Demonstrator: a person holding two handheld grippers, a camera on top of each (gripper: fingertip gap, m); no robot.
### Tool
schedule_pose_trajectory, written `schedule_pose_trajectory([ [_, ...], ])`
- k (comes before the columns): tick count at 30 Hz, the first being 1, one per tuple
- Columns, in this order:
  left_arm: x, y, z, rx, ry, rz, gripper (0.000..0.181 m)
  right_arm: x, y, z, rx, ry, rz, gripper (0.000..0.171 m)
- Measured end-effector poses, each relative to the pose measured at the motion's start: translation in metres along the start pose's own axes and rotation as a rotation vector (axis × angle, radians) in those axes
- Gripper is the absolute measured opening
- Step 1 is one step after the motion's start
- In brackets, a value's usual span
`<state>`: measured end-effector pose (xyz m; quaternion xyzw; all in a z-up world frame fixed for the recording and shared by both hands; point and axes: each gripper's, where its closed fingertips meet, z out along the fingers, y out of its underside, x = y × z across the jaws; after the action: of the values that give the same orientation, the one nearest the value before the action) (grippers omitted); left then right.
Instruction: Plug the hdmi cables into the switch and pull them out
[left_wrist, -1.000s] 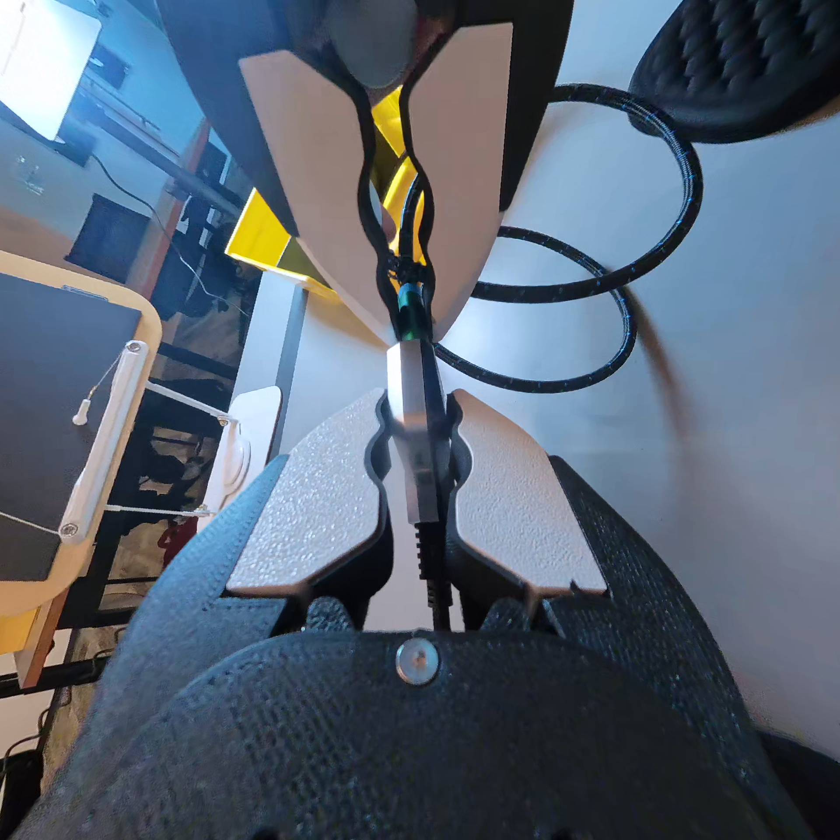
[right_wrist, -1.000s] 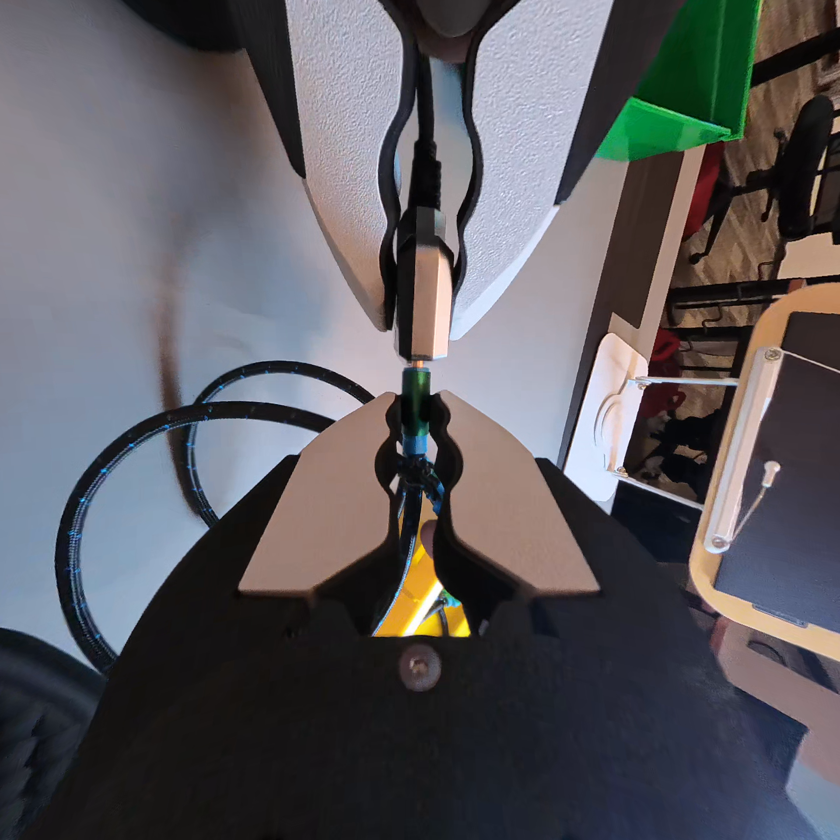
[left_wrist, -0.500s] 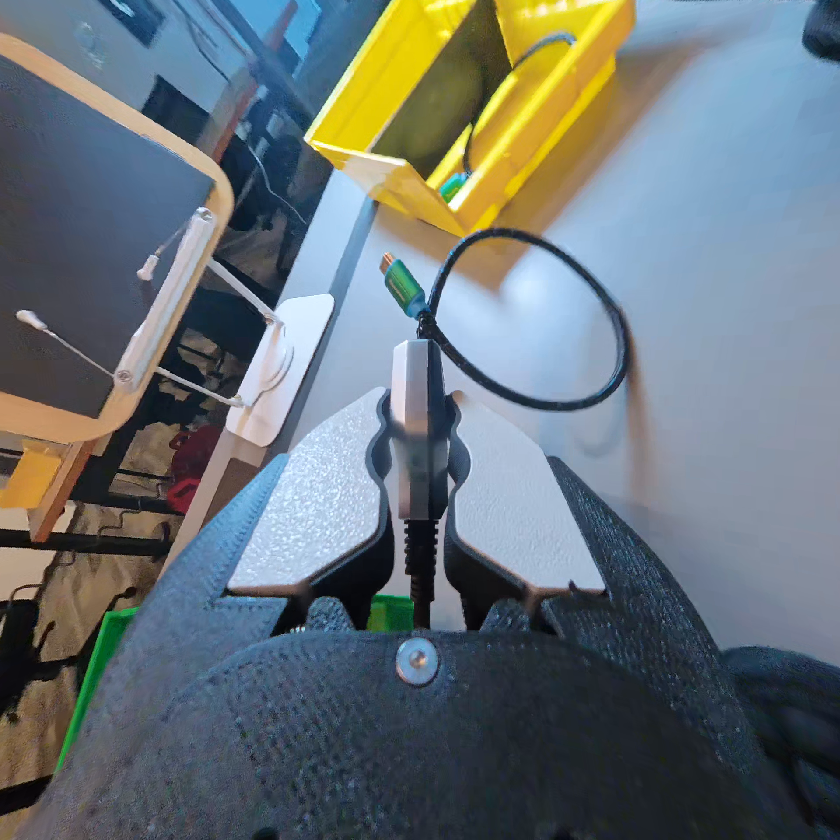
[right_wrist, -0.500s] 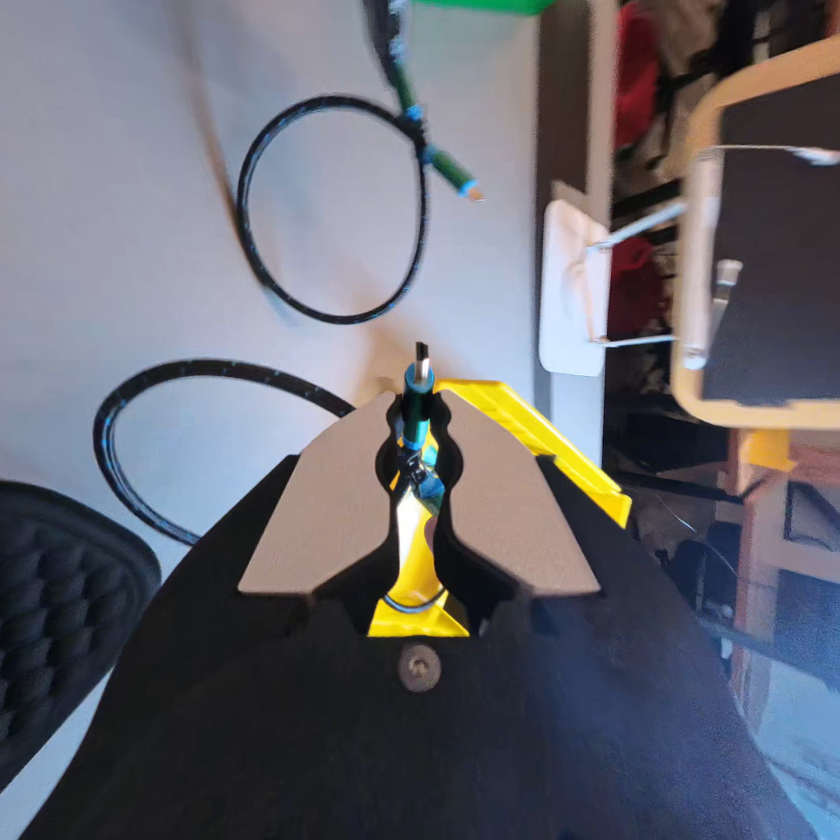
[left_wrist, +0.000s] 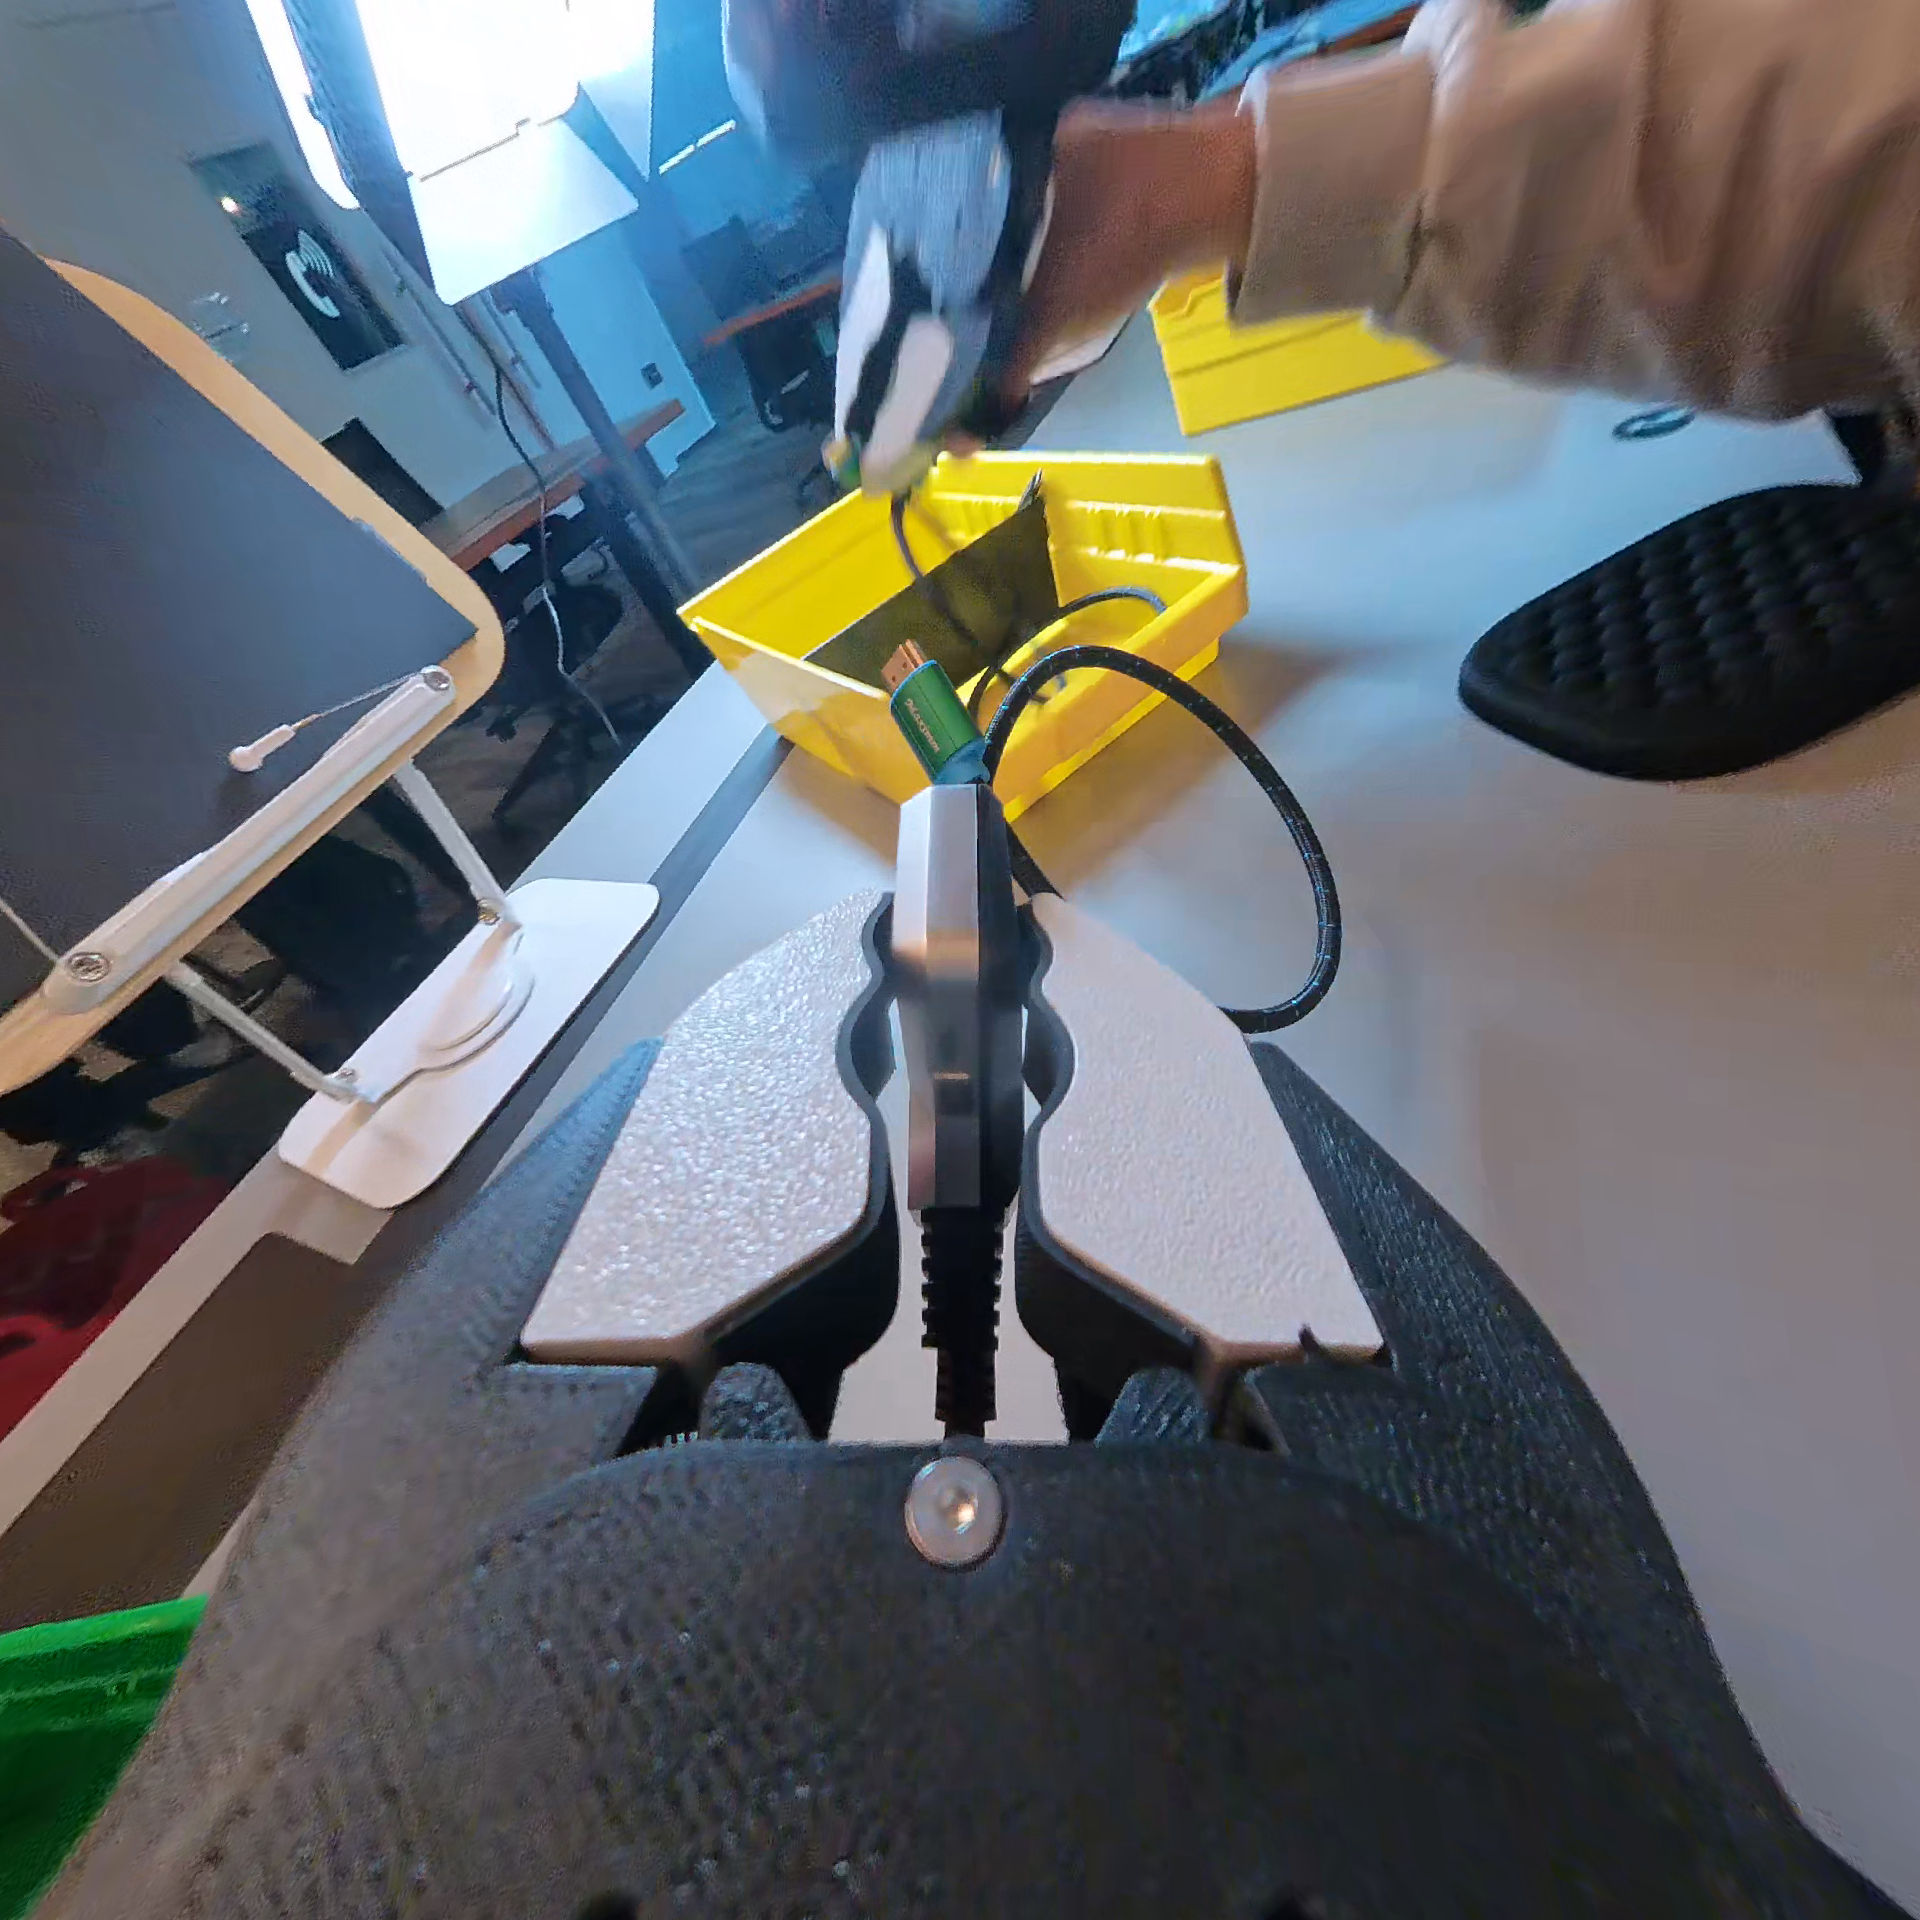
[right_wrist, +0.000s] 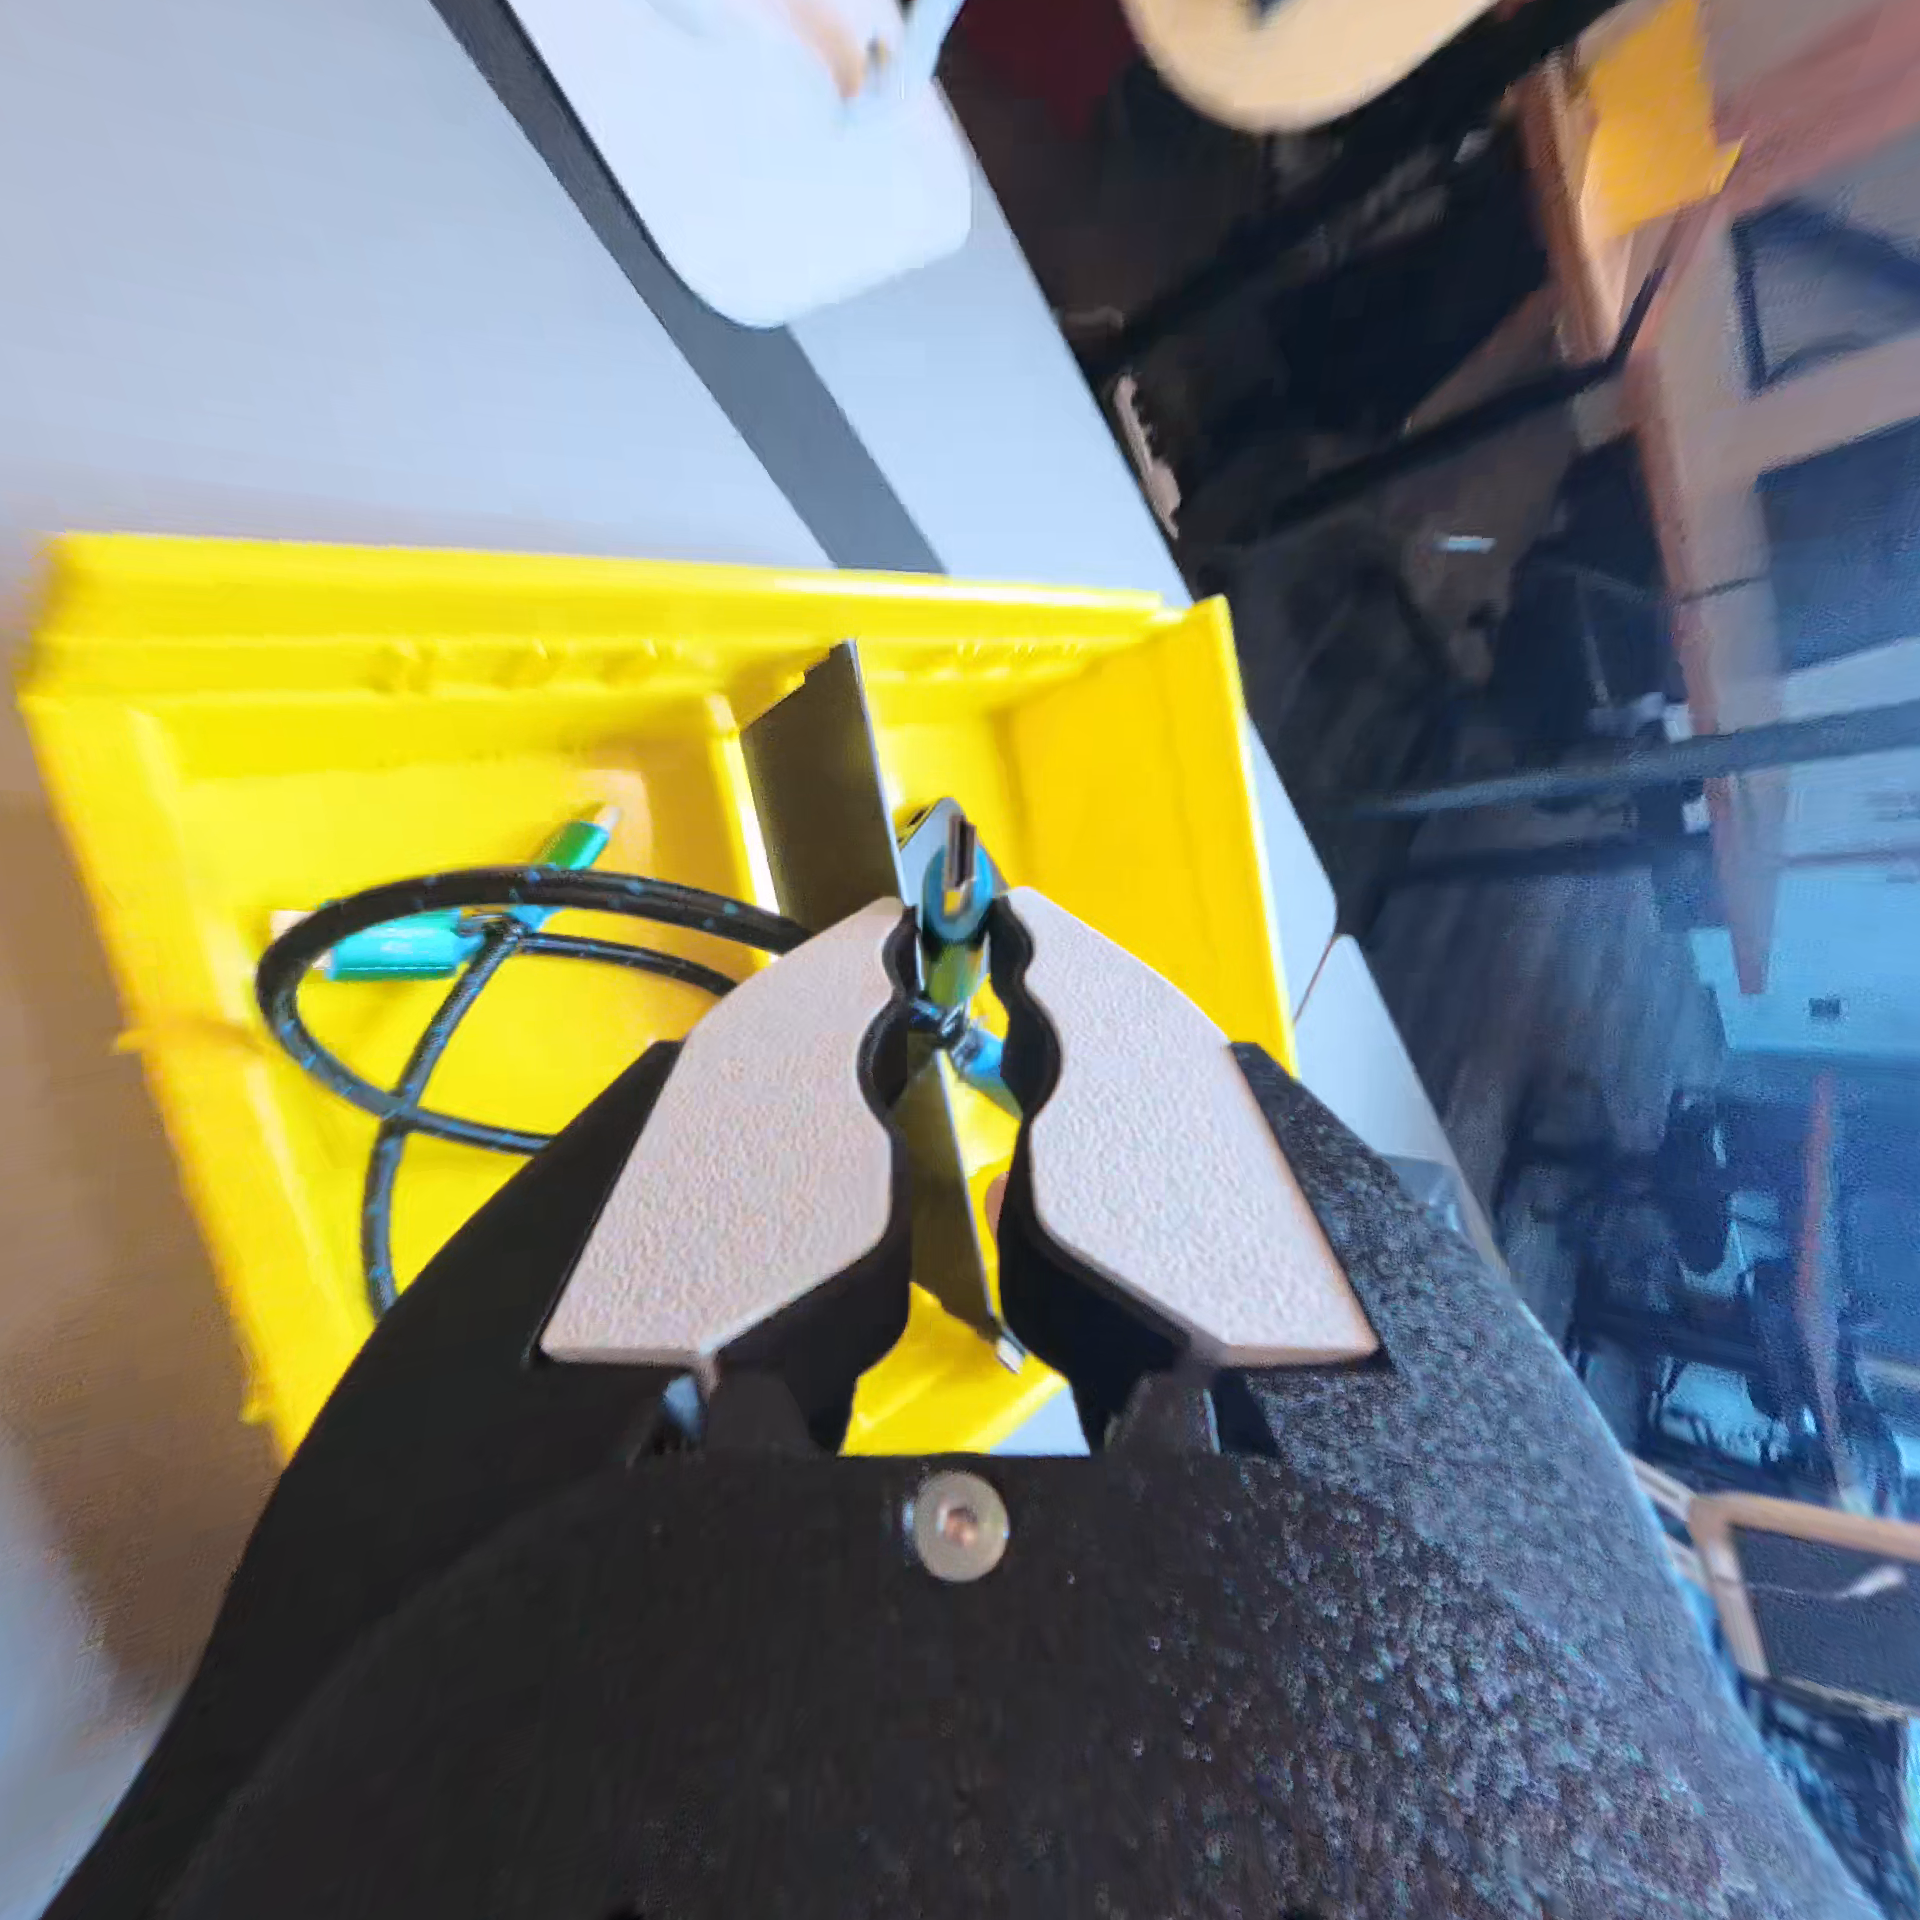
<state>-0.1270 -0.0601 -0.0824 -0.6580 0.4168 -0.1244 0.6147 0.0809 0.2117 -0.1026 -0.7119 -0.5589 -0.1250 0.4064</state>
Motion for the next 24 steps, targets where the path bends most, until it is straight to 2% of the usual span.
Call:
schedule_pose_trajectory([
  [1,0.000,-0.002,-0.001,0.016,0.005,-0.010,0.022,-0.002,0.006,0.014,-0.020,0.010,0.010,0.027],
  [2,0.000,-0.004,-0.001,0.026,0.009,-0.018,0.022,-0.006,0.008,0.020,-0.017,-0.003,0.023,0.039],
  [4,0.001,-0.004,-0.002,0.034,0.019,-0.024,0.022,-0.012,-0.014,0.011,0.114,-0.046,0.087,0.046],
  [7,0.003,-0.003,-0.001,0.030,0.031,-0.023,0.022,-0.027,-0.071,-0.044,0.397,-0.191,0.125,0.045],
  [10,0.007,0.000,0.004,0.008,0.040,0.000,0.022,-0.080,-0.118,-0.113,0.593,-0.447,0.013,0.044],
  [13,0.014,0.001,0.007,-0.014,0.049,0.039,0.022,-0.150,-0.132,-0.147,0.574,-0.565,-0.249,0.042],
  [17,0.023,0.001,0.014,-0.053,0.048,0.105,0.022,-0.222,-0.130,-0.139,0.473,-0.567,-0.582,0.039],
  [20,0.031,0.001,0.017,-0.059,0.063,0.132,0.022,-0.246,-0.125,-0.119,0.386,-0.571,-0.728,0.030],
  [24,0.032,0.003,0.016,-0.060,0.069,0.152,0.021,-0.261,-0.123,-0.104,0.336,-0.615,-0.783,0.012],
])
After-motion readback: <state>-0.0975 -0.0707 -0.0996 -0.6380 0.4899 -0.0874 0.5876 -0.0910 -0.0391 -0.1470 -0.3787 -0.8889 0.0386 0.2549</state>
